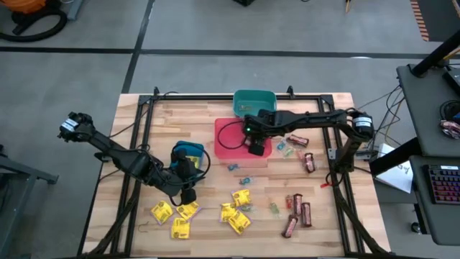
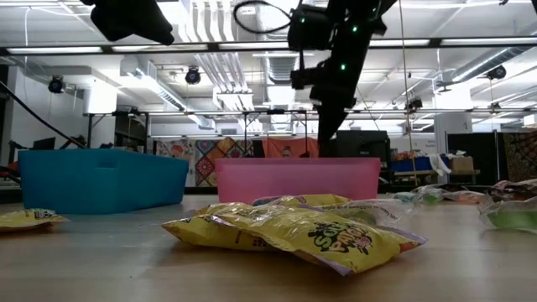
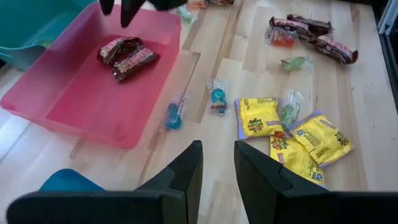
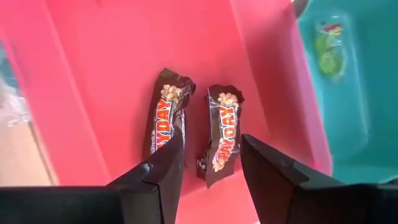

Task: Sort candy
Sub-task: Put the yellow candy into the blue bin

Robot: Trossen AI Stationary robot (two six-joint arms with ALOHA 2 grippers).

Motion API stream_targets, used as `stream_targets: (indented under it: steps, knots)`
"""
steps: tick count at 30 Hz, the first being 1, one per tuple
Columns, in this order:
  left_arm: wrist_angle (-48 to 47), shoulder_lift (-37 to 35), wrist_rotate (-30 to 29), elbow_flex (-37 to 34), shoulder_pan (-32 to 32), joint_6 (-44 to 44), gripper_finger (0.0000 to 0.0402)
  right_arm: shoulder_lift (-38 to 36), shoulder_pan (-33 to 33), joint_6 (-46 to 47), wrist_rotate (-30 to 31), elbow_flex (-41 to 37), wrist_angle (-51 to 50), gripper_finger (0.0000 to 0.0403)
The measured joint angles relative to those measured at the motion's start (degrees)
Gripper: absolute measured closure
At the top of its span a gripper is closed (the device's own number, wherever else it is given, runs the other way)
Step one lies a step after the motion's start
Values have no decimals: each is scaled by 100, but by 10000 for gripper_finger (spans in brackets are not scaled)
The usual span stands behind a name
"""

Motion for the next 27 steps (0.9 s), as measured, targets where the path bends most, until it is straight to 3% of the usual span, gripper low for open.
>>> stream_targets:
  steps: [5, 10, 16, 22, 27]
  knots:
    - [-78, 0, 106, 0, 0, -159, 325, -515, 185, 274, -60, 0, -47, 251]
    - [-131, 7, 450, 0, 0, -358, 325, -991, 510, 570, -521, 0, -48, 258]
    - [-138, 221, 1677, 0, -162, -696, 325, -1377, 1100, 915, -607, -1, -281, 257]
    - [-137, 679, 2861, 0, -664, -1953, 325, -1516, 1682, 1139, -608, -41, -468, 259]
    - [-142, 1180, 3358, 13, -1125, -3232, 325, -1523, 1984, 1210, -609, -50, -475, 254]
